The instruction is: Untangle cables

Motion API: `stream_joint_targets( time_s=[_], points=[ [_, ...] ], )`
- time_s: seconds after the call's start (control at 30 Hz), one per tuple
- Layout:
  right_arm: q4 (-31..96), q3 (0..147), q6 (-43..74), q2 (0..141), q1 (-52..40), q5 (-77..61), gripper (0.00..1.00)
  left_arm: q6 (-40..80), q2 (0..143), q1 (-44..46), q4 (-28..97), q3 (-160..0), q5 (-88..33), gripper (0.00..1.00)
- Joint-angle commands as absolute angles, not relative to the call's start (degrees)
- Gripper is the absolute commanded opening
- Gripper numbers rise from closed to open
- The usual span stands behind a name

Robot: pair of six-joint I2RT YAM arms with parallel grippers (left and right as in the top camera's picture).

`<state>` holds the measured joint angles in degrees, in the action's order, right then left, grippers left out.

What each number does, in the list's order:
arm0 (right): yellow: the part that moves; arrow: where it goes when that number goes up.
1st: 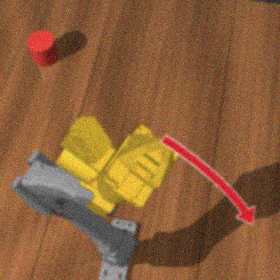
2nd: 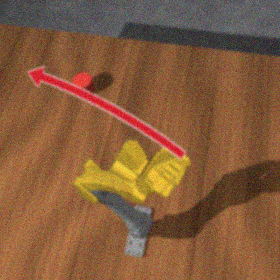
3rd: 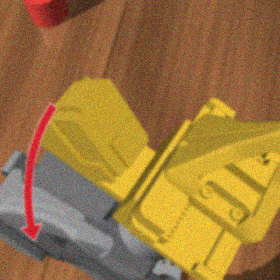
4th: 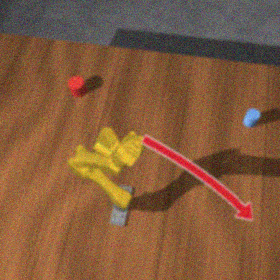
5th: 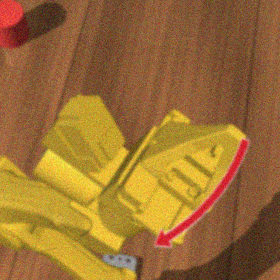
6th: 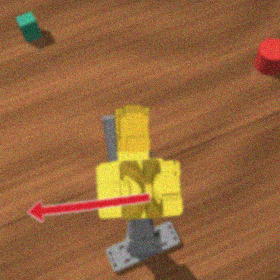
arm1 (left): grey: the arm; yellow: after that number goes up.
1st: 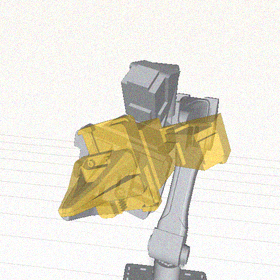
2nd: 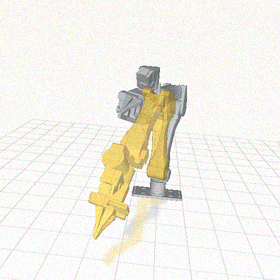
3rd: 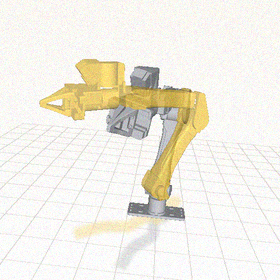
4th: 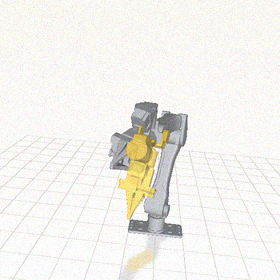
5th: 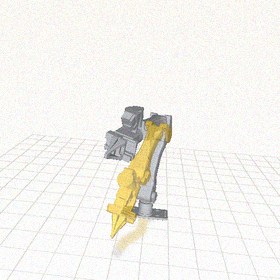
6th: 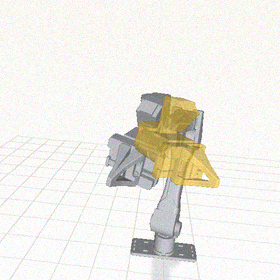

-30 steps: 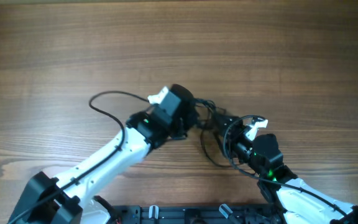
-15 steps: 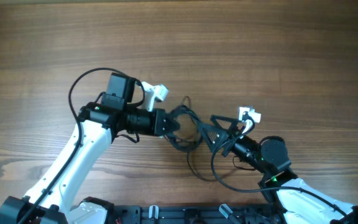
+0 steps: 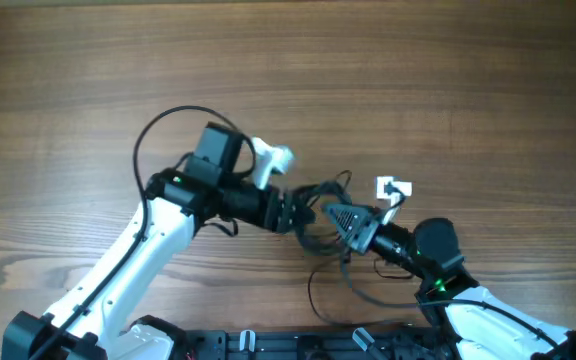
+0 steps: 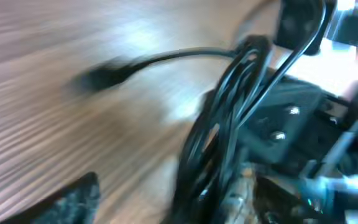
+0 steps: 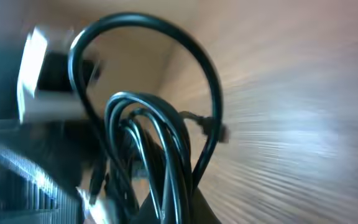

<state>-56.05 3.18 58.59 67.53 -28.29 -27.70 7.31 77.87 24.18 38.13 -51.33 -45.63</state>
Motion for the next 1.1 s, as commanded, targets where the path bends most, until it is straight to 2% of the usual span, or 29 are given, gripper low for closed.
stream_joint_targets(
  time_s=[0.0, 0.1, 0.17, 0.27, 0.4, 0.43, 0.53, 0.7, 0.73, 0.77, 0.8, 0.87, 0.9, 0.93, 1.07],
  points=[
    [-51.5, 3.5, 85.0, 67.7, -27.9, -8.2, 0.04, 37.3, 76.9, 19.4, 35.9, -51.6, -35.5, 1.0],
    [-49.9, 3.5, 93.6, 67.7, -27.9, -6.5, 0.04, 48.6, 76.9, 21.6, 33.3, -51.6, -35.4, 1.0],
    [-49.0, 3.5, 96.4, 67.7, -27.9, -7.7, 0.04, 50.3, 76.9, 25.4, 29.5, -51.6, -33.7, 1.0],
    [-48.8, 3.5, 97.7, 67.7, -27.9, -7.7, 0.04, 57.6, 76.9, 32.9, 27.6, -51.6, -22.6, 0.98],
    [-48.8, 3.5, 98.1, 67.7, -27.9, -9.3, 0.04, 61.0, 78.9, 40.4, 21.7, -51.6, -17.4, 0.86],
    [-48.8, 3.5, 98.7, 67.7, -27.9, -9.8, 0.04, 62.1, 79.5, 41.3, 20.9, -51.6, -16.6, 0.82],
    [-48.8, 3.5, 99.1, 67.7, -27.9, -11.2, 0.04, 66.6, 81.9, 43.2, 20.8, -51.6, -13.0, 0.43],
    [-48.8, 3.5, 99.0, 67.7, -27.9, -14.8, 0.04, 66.7, 83.4, 43.2, 20.3, -51.6, -10.3, 0.14],
    [-48.8, 3.5, 98.7, 67.7, -27.9, -15.7, 0.04, 66.7, 83.4, 43.2, 20.3, -51.6, -8.9, 0.04],
    [-48.8, 3.5, 96.9, 67.7, -27.9, -16.4, 0.08, 66.3, 83.4, 43.1, 20.3, -51.6, -7.4, 0.04],
    [-48.8, 3.5, 93.3, 67.7, -27.9, -17.0, 0.2, 65.7, 83.4, 42.7, 20.4, -51.6, -5.9, 0.04],
    [-48.7, 3.4, 86.1, 67.7, -27.9, -17.2, 0.57, 60.6, 83.0, 40.6, 20.6, -51.6, -5.2, 0.04],
    [-48.8, 3.4, 82.9, 67.7, -27.9, -17.6, 0.71, 58.2, 82.4, 39.4, 21.1, -51.7, -5.3, 0.04],
    [-48.9, 3.4, 80.7, 67.7, -27.9, -18.1, 1.0, 54.9, 81.4, 37.1, 22.3, -51.7, -5.2, 0.04],
    [-51.3, 3.4, 72.6, 67.7, -27.9, -19.3, 1.0, 54.4, 77.1, 29.4, 26.0, -51.7, -7.8, 0.04]
  ],
)
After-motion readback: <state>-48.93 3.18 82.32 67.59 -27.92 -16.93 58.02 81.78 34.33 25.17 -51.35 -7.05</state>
